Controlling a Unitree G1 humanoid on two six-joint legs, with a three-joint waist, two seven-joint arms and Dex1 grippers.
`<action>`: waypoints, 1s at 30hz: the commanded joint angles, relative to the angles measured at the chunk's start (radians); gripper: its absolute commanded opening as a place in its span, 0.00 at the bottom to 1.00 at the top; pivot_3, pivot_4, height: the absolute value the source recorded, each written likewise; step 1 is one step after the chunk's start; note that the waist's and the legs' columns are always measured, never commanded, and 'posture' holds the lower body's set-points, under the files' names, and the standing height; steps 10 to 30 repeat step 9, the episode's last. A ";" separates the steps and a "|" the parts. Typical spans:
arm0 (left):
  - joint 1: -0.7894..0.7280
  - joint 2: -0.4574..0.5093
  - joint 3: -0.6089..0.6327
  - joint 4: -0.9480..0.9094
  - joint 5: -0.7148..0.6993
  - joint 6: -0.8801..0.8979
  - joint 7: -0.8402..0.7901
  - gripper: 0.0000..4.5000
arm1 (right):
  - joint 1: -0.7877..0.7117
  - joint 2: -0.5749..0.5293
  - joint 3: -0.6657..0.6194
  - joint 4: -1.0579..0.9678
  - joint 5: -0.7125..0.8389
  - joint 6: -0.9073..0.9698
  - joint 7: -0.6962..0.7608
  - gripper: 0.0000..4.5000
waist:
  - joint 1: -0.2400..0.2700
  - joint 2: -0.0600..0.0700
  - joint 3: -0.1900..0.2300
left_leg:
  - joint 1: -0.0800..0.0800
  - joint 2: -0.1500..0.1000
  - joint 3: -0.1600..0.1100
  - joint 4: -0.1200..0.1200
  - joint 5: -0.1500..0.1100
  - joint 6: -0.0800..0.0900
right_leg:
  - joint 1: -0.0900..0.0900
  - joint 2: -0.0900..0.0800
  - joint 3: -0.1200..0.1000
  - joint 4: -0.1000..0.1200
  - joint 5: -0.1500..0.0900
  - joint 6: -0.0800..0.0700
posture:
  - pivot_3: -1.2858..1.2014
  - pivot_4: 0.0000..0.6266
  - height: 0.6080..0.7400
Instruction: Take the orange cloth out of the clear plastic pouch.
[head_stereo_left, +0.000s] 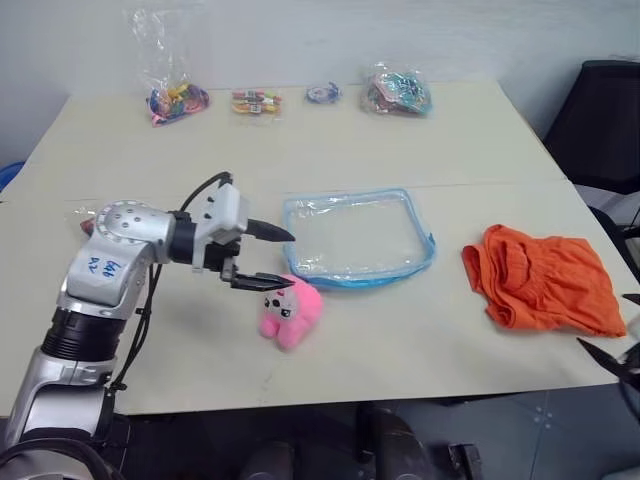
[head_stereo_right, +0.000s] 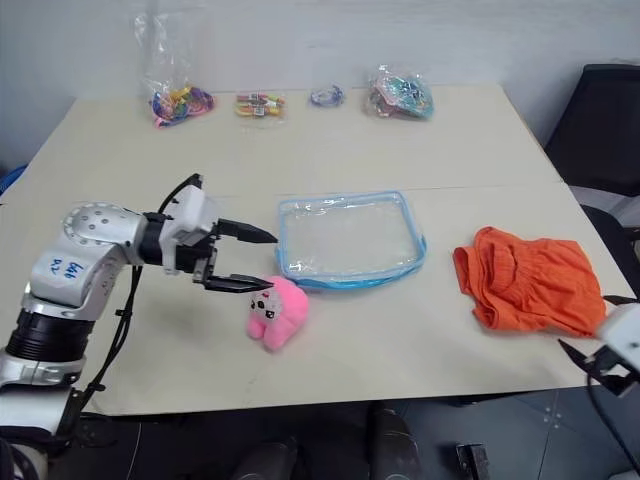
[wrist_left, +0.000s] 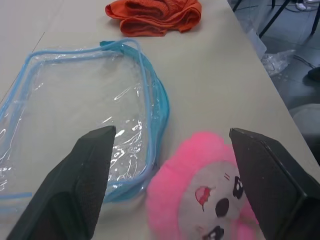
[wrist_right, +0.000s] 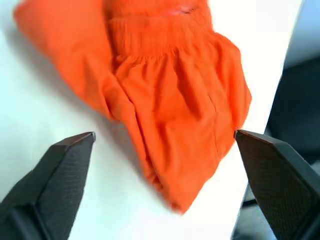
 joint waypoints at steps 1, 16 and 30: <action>-0.042 0.045 0.055 0.067 -0.013 -0.050 -0.065 0.86 | 0.093 0.045 -0.243 -0.027 0.206 0.261 0.093 0.99 | 0.007 0.000 0.000 | 0.000 0.000 0.000 0.000 0.000 0.000 | 0.000 0.000 0.000 0.000 0.000 0.000 | 0.52 0.24 1.00; -0.122 0.034 0.081 0.165 -0.028 -0.013 -0.074 0.86 | 0.268 0.158 -0.393 -0.052 0.352 0.319 0.219 0.99 | 0.013 -0.002 0.000 | 0.000 -0.001 0.000 0.000 -0.004 0.007 | 0.000 0.000 0.003 -0.001 0.001 0.002 | 0.52 0.24 1.00; -0.122 0.034 0.081 0.165 -0.028 -0.013 -0.074 0.86 | 0.268 0.158 -0.393 -0.052 0.352 0.319 0.219 0.99 | 0.013 -0.002 0.000 | 0.000 -0.001 0.000 0.000 -0.004 0.007 | 0.000 0.000 0.003 -0.001 0.001 0.002 | 0.52 0.24 1.00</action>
